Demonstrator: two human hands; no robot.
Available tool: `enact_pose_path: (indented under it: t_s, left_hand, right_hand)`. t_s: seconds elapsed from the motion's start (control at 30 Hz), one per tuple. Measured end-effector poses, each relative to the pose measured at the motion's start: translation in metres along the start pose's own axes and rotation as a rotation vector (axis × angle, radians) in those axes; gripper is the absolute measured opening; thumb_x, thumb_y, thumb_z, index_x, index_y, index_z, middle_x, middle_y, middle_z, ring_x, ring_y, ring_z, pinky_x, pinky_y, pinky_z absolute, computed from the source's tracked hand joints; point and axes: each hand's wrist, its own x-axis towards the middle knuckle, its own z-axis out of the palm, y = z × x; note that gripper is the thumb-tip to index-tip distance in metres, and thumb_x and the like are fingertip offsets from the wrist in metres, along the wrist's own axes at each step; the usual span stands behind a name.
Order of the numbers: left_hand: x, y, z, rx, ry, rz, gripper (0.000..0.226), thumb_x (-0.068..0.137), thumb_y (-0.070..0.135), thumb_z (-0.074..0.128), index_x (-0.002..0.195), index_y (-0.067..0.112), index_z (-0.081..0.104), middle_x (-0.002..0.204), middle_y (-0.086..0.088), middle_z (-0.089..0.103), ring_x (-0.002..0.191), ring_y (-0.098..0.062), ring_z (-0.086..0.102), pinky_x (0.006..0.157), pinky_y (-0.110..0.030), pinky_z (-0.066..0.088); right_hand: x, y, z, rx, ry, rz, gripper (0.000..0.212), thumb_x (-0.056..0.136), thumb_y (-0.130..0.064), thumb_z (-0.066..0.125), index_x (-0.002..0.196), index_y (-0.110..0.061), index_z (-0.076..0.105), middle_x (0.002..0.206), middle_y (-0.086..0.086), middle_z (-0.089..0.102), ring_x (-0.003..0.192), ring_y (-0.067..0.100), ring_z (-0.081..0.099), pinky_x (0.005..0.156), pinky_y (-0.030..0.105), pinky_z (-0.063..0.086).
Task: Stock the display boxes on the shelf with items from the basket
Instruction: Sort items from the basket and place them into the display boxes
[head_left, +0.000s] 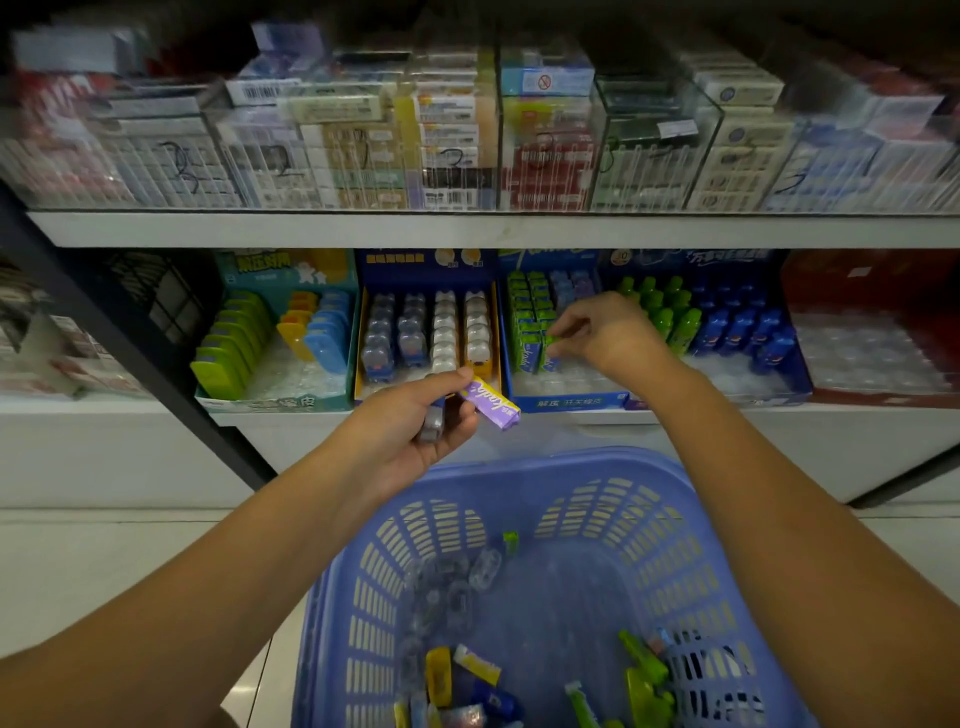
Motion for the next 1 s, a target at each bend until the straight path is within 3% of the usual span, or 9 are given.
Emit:
enact_pose_path:
  t_s: [0.13,0.2,0.3,0.37,0.5,0.6,0.73,0.9,1.0]
  left_hand:
    - [0.000,0.004,0.002,-0.018,0.002,0.019,0.008,0.084,0.008,0.068,0.080,0.002,0.068,0.065,-0.007,0.062,0.053,-0.010,0.061,0.053,-0.021,0.057]
    - [0.000,0.008,0.006,-0.045,-0.011,0.043,0.013,0.085,0.008,0.067,0.074,0.001,0.068,0.060,-0.007,0.063,0.052,-0.011,0.063,0.053,-0.022,0.057]
    - [0.002,0.011,0.012,-0.093,-0.025,0.102,0.008,0.086,0.007,0.065,0.084,0.000,0.067,0.063,-0.007,0.065,0.054,-0.012,0.066,0.053,-0.021,0.057]
    - [0.004,0.009,0.018,-0.105,-0.037,0.138,0.007,0.087,0.008,0.064,0.086,0.001,0.066,0.065,-0.007,0.066,0.057,-0.011,0.066,0.056,-0.021,0.057]
    - [0.007,0.001,0.030,-0.076,-0.105,0.189,0.009,0.089,0.008,0.062,0.094,0.001,0.064,0.068,-0.005,0.068,0.060,-0.009,0.067,0.063,-0.021,0.058]
    - [0.009,-0.001,0.031,-0.059,-0.111,0.154,0.014,0.089,0.011,0.063,0.099,0.001,0.064,0.072,-0.006,0.069,0.061,-0.011,0.068,0.059,-0.022,0.058]
    - [0.012,-0.002,0.027,0.040,-0.008,0.024,0.022,0.088,0.031,0.064,0.091,0.009,0.066,0.056,0.001,0.062,0.042,-0.006,0.054,0.040,-0.015,0.046]
    - [0.019,0.000,0.022,0.081,-0.007,-0.039,0.033,0.095,0.039,0.051,0.086,0.011,0.064,0.054,0.002,0.057,0.038,-0.006,0.047,0.035,-0.013,0.038]
    - [0.022,0.001,0.020,0.037,-0.037,-0.061,0.033,0.100,0.032,0.043,0.091,0.008,0.063,0.057,-0.001,0.060,0.042,-0.009,0.052,0.039,-0.017,0.044]
  right_hand:
    - [-0.015,-0.004,0.004,0.071,0.172,-0.007,0.026,0.075,-0.019,0.078,0.098,-0.014,0.067,0.091,0.002,0.062,0.082,0.014,0.058,0.077,0.025,0.048]
    - [-0.032,-0.009,0.007,0.312,0.302,-0.026,0.017,0.079,-0.026,0.075,0.089,-0.017,0.064,0.084,0.000,0.062,0.074,0.014,0.059,0.071,0.028,0.050]
    - [-0.062,-0.023,0.010,0.912,0.067,0.031,0.032,0.073,-0.045,0.072,0.088,-0.017,0.065,0.075,0.000,0.069,0.063,0.014,0.066,0.060,0.027,0.052]
    - [-0.075,-0.029,0.015,1.150,-0.078,0.041,0.043,0.069,-0.043,0.071,0.098,-0.012,0.065,0.081,0.003,0.072,0.067,0.016,0.069,0.061,0.022,0.054]
    - [-0.080,-0.037,0.014,1.279,0.050,0.029,0.025,0.072,-0.021,0.070,0.093,-0.007,0.068,0.079,0.004,0.073,0.069,0.013,0.069,0.065,0.017,0.054]
    - [-0.073,-0.031,-0.001,1.094,0.242,0.003,0.009,0.082,-0.009,0.068,0.089,-0.015,0.069,0.076,-0.002,0.073,0.066,0.008,0.067,0.065,0.015,0.053]
    - [-0.055,-0.010,-0.030,0.395,0.447,-0.113,0.012,0.085,-0.011,0.066,0.094,-0.020,0.068,0.082,-0.009,0.068,0.072,-0.001,0.062,0.068,0.005,0.047]
    - [-0.027,0.010,-0.045,-0.005,0.279,-0.172,0.016,0.089,-0.009,0.061,0.103,-0.008,0.069,0.097,0.009,0.069,0.087,0.019,0.063,0.085,0.027,0.050]
    - [-0.017,0.017,-0.043,-0.086,0.149,-0.156,0.018,0.090,-0.006,0.058,0.104,-0.008,0.068,0.099,0.012,0.068,0.092,0.023,0.062,0.084,0.028,0.048]
